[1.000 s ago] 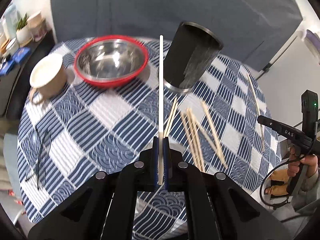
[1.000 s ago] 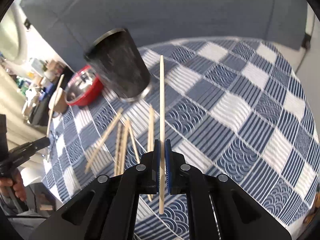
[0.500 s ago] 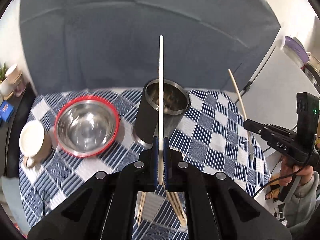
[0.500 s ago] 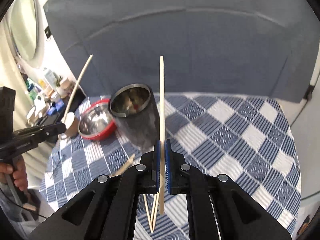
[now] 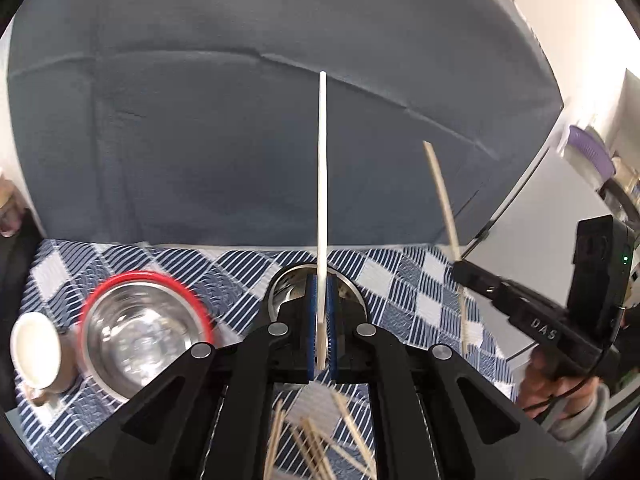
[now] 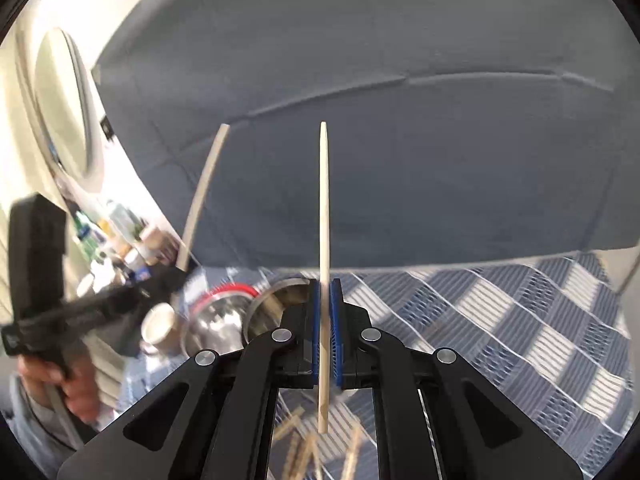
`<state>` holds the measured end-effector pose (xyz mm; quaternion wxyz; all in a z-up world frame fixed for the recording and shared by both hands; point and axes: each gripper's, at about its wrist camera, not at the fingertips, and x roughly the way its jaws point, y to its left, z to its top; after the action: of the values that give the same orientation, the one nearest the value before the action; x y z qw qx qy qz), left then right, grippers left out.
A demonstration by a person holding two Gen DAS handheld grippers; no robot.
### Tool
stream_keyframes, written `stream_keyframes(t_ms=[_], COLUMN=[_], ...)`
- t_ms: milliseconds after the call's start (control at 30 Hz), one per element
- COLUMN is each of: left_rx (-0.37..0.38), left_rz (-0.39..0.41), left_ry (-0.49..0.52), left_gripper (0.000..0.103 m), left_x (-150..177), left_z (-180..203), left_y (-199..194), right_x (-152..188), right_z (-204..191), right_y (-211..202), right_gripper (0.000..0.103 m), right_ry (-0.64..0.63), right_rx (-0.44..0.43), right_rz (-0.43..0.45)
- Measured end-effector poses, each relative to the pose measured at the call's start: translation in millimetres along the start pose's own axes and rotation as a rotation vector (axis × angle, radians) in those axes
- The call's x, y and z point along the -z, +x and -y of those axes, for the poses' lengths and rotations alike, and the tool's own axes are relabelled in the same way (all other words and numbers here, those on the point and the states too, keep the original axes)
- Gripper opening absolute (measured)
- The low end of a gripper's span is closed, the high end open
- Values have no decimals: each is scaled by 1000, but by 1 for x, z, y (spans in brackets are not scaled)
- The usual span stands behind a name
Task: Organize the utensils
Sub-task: 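Lift the chopstick upright and carry it over the black holder, then open the right tool to drop the chopstick into the black holder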
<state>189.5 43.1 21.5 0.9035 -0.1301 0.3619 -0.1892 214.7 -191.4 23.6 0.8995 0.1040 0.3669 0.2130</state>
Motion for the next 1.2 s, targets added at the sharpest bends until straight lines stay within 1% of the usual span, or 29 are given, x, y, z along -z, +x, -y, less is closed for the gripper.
stream_keyframes(t_ms=[33,133,233,333,433,500,600,733,900,1000,1200], left_rx=[14,16,8,-4,-15,-16,-31,-35,-39,-45,-55], left_rz=[1,4,-15,-37,-47,-48,-53,-77,-107,-104,-124], left_ry=[-6,-4,-5,-4,-12,-20,-11,-8,-6,13,44], left_gripper=[5,5,5,5,5,5,5,5,5,5,5], left_x=[0,3,8,13,16,18,22,29,35,36,36], left_z=[0,2,4,4,0,-4,-7,-8,-11,-9,0], left_y=[7,25,43,60,70,75,81,88,94,95,101], right_x=[-2,-5,-2,3,7,7,10,21,35,39,46], right_z=[-1,-1,2,3,2,2,5,1,2,3,1], right_y=[6,28,53,72,87,94,102,109,108,105,103], right_gripper=[5,5,5,5,5,5,5,5,5,5,5], right_ry=[9,42,72,86,90,96,113,88,74,62,31], right_rx=[-14,-53,-86,-96,-106,-112,-127,-107,-83,-70,-34], right_rz=[8,11,6,9,31,61,89,83,66,62,62])
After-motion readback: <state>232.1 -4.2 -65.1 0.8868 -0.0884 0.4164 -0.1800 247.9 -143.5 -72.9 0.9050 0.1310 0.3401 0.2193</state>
